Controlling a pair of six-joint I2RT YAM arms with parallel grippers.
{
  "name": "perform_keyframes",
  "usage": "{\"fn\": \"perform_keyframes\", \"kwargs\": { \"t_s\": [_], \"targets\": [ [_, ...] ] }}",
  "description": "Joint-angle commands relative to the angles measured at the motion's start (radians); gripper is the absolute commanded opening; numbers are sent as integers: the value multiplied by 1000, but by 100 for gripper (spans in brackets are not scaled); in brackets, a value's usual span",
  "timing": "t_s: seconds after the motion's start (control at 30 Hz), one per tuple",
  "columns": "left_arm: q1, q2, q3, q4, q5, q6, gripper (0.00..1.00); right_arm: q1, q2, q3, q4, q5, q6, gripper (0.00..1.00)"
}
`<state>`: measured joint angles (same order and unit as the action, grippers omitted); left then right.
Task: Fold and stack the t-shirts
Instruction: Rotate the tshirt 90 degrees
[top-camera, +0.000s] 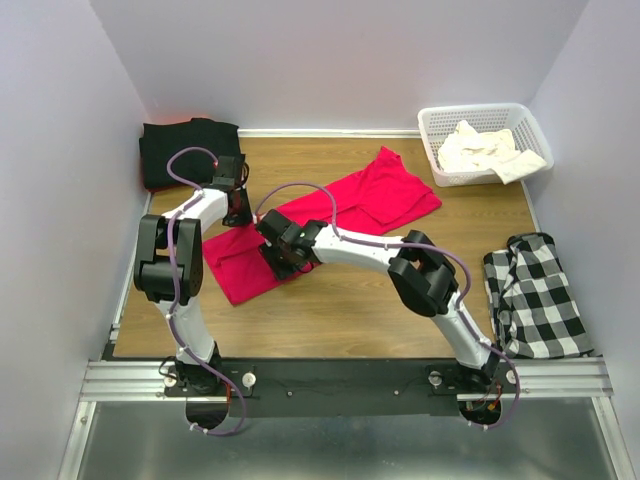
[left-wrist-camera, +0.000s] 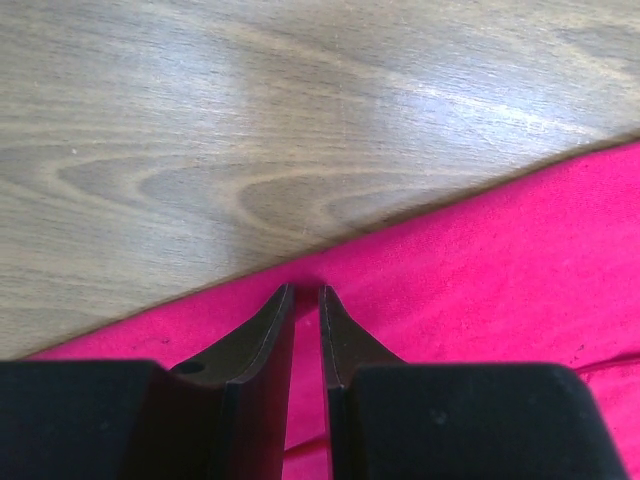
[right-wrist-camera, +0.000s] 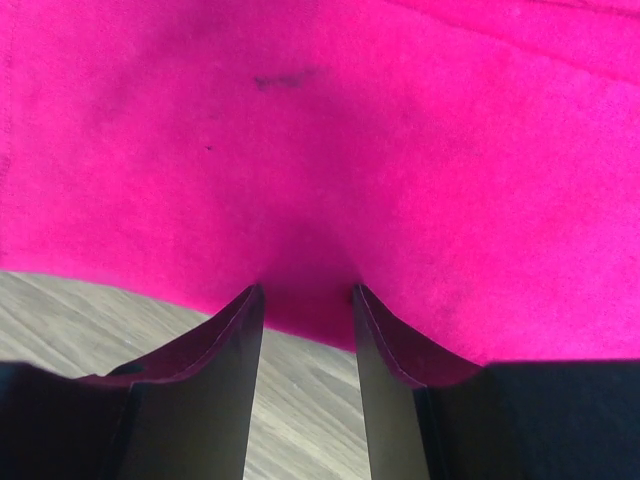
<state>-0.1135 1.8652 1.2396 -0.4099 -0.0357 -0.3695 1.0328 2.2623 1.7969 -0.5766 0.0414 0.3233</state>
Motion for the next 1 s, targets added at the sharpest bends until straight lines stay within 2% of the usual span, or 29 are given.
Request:
{"fn": "perform_keyframes", "kwargs": {
  "t_s": [0.0,0.1,0.3,0.63,0.83,0.97],
  "targets": [
    [-3,-15,27,-18,-43,9,24,1,26,-88,-17,9,-3,49],
    [-3,-26,47,-30,-56,12,24,3,-10,-143,-19,15,-6,49],
    [-2,-24,118,-50,-52,15,24,1,-176,-384,-25,35,-12,49],
    [-17,-14,135,-12,60,23,24,1,-472,-700,-112,23,65,49],
    [-97,6,153,11,106,26,24,1,-670,-836,-176,8,160,46],
    [-193,31,192,28,140,29,24,1,-797,-838,-209,89,230,46]
  ]
}}
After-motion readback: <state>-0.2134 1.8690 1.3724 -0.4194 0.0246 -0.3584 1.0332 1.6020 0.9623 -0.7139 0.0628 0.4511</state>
